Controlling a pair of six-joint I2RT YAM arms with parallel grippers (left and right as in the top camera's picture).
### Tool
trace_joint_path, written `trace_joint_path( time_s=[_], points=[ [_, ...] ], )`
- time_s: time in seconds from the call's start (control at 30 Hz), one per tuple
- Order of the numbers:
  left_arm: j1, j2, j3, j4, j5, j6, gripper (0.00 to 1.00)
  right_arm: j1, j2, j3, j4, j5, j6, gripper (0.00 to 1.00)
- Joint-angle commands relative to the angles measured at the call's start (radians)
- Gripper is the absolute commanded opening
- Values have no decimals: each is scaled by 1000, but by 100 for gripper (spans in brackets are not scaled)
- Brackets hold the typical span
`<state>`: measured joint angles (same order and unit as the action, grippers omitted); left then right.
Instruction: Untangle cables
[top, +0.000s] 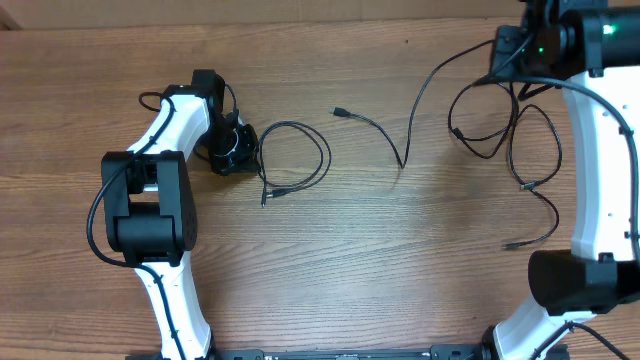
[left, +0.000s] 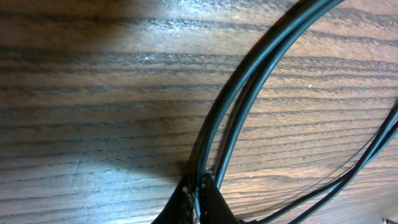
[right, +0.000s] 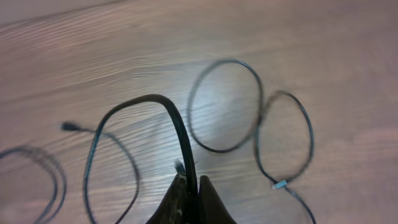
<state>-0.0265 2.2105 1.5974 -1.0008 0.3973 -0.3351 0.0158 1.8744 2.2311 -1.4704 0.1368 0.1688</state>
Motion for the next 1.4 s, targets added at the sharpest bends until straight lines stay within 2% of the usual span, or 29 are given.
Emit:
trace_joint_path(
  time_s=[0.0, 0.17, 0.37, 0.5, 0.63, 1.0, 1.3, 1.37],
  points=[
    [-10, 43, -25, 3, -11, 22, 4, -71, 1, 6, -15, 80, 163, 4],
    [-14, 43, -25, 8, -11, 21, 4, -181, 1, 6, -39, 79, 253, 4],
    [-14, 43, -25, 19, -11, 21, 4, -237, 1, 6, -46, 19, 254, 4],
    [-15, 43, -25, 14, -11, 21, 4, -236, 1, 7, -42, 5, 254, 4],
    [-23, 43, -25, 9, -11, 21, 5, -216, 1, 6, -31, -113, 254, 4],
    [-33, 43, -25, 16, -11, 21, 7, -145, 2, -23, -24, -113, 254, 4],
    [-33, 43, -25, 18, -11, 21, 10, -140, 2, -84, -24, -113, 250, 12],
    [-33, 43, -25, 19, -11, 21, 10, -140, 2, -84, -23, -113, 250, 21]
  ],
)
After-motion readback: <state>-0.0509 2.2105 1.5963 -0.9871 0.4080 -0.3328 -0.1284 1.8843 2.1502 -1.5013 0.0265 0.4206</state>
